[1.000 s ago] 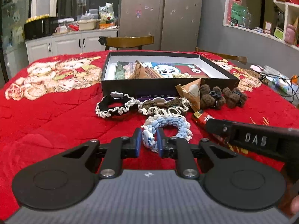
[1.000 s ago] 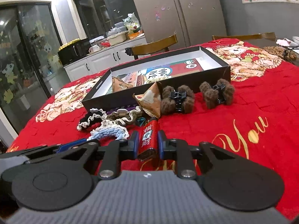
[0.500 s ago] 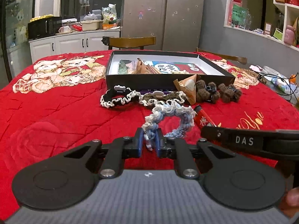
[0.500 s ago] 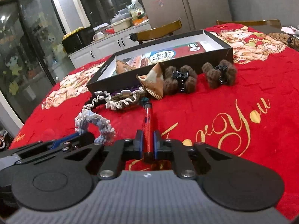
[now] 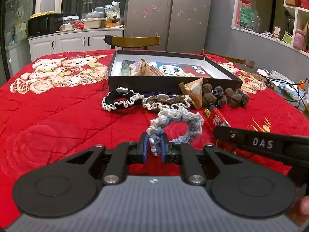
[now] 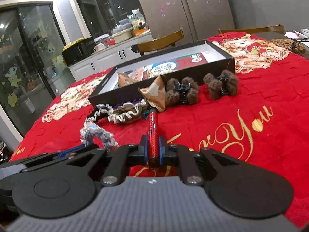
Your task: Organize objects
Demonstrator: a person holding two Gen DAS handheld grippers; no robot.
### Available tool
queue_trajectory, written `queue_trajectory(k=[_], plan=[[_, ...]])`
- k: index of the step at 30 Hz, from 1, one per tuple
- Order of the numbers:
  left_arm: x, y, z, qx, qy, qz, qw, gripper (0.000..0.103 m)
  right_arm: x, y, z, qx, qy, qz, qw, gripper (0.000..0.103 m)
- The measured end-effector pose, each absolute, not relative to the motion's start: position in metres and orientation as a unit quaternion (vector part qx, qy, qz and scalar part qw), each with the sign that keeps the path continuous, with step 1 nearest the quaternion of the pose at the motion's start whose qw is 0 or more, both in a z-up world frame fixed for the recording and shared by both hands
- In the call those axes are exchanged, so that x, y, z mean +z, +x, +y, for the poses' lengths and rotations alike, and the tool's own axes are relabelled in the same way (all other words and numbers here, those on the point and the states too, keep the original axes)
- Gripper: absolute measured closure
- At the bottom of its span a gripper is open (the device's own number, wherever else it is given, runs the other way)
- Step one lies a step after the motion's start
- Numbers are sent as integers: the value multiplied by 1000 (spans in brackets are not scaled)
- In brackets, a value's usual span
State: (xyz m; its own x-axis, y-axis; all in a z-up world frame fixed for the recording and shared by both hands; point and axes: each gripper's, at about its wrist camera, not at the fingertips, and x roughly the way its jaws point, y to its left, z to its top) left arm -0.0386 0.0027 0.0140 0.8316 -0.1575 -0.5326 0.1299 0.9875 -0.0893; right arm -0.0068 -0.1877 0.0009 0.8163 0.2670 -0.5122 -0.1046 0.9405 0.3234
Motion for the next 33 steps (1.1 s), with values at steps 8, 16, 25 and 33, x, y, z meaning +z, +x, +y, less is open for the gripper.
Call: queue_trajectory(k=[8, 16, 25, 33], plan=[[20, -40, 5, -73, -27, 280, 957, 87, 18, -13, -192, 105, 143, 264, 948, 91], [34, -44, 6, -66, -28, 265, 962, 87, 32, -11, -193, 117, 151, 255, 948, 90], [72, -50, 19, -44, -35, 212, 976, 87, 72, -2, -185, 144, 138, 224, 954, 91], [108, -55, 24, -28, -24, 171, 985, 87, 95, 1, -178, 167, 126, 204, 956, 91]])
